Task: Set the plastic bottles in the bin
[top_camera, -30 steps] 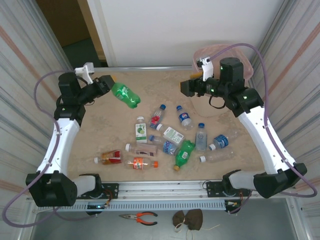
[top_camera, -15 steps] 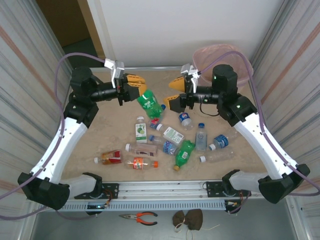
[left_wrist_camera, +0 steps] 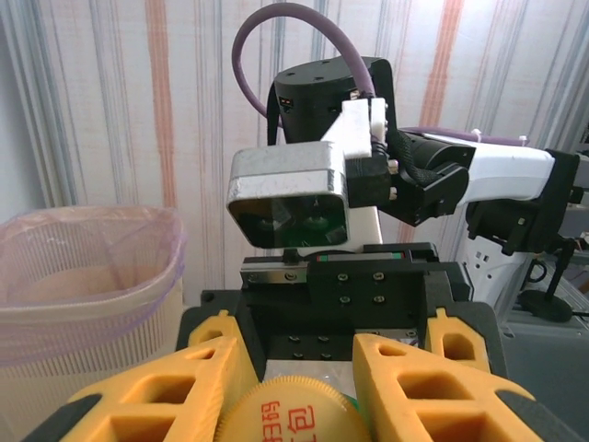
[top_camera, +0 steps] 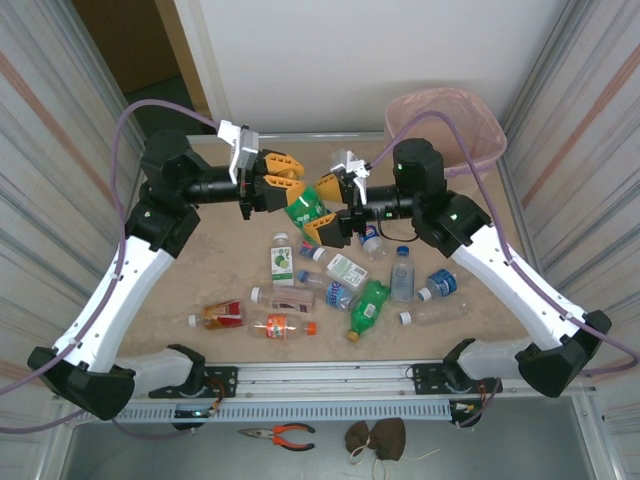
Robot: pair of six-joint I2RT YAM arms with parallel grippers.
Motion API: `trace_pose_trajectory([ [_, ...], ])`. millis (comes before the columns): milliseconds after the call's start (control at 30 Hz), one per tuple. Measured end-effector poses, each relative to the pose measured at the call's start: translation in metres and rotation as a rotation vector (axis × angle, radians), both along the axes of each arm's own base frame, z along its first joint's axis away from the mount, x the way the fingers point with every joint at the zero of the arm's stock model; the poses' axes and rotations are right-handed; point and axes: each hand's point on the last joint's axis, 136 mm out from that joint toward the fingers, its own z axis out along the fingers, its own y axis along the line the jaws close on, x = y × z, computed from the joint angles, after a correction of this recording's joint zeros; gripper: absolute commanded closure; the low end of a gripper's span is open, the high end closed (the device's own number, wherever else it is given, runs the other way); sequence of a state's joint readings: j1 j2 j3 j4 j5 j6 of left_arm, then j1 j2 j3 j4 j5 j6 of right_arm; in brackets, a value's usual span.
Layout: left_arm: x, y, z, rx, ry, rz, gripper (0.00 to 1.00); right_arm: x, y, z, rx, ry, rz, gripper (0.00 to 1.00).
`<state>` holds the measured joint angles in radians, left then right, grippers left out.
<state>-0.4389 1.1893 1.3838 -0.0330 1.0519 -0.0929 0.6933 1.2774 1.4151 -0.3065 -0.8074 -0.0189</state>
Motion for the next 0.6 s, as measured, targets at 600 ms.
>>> trace_pose_trajectory([
  [600, 0.0031, 0.0001, -0.0035, 0.010, 0.009, 0.016, 0.58, 0.0059, 0.0073, -0.0079, -0.020, 0.020, -0.014, 0.43],
])
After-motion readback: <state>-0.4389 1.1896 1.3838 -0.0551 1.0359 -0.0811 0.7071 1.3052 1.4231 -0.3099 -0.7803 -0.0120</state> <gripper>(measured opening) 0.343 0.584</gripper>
